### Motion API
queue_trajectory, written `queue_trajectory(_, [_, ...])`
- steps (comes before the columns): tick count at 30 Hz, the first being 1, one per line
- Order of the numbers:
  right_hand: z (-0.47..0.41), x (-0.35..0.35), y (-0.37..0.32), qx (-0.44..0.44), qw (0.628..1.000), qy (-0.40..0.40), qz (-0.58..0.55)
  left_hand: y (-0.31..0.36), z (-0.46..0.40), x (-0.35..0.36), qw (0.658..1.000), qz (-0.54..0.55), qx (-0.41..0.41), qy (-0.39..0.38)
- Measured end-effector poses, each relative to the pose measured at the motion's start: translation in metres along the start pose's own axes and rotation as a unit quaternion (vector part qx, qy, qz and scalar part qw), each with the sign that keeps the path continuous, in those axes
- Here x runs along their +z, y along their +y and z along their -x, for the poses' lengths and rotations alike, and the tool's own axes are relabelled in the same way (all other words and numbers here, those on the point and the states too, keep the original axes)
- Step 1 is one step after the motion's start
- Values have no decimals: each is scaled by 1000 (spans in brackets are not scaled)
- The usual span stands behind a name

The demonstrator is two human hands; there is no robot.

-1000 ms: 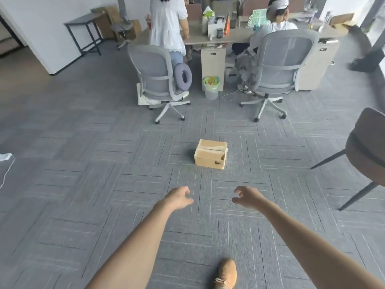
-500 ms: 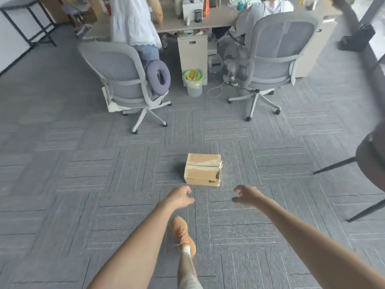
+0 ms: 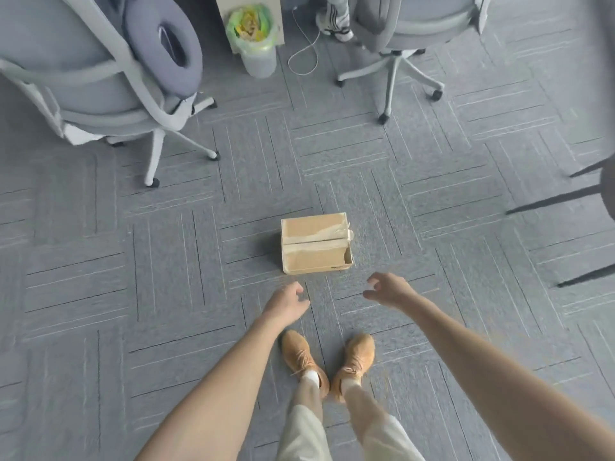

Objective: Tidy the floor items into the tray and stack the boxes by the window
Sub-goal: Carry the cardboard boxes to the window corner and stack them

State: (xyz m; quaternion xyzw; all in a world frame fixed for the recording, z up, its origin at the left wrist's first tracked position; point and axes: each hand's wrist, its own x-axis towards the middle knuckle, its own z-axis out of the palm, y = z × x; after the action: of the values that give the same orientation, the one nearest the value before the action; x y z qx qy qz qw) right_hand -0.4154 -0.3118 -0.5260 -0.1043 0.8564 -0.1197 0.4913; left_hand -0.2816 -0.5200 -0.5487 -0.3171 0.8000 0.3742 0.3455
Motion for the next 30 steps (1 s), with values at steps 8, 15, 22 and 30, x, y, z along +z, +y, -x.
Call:
queue_trajectory(8, [-175, 51, 37, 41, 997, -15, -57, -52, -158, 67, 994, 82, -70, -1])
queue_trajectory(15, [-328, 141, 105, 70, 993, -10, -96, -128, -295, 157, 991, 84, -104, -25])
queue_trajectory(22, [-435, 223, 163, 108, 978, 14, -177, -203, -399, 216, 983, 129, -122, 57])
queue_trajectory(30, [-528, 242, 186, 83, 967, 130, -205, -237, -491, 245, 975, 162, -103, 110])
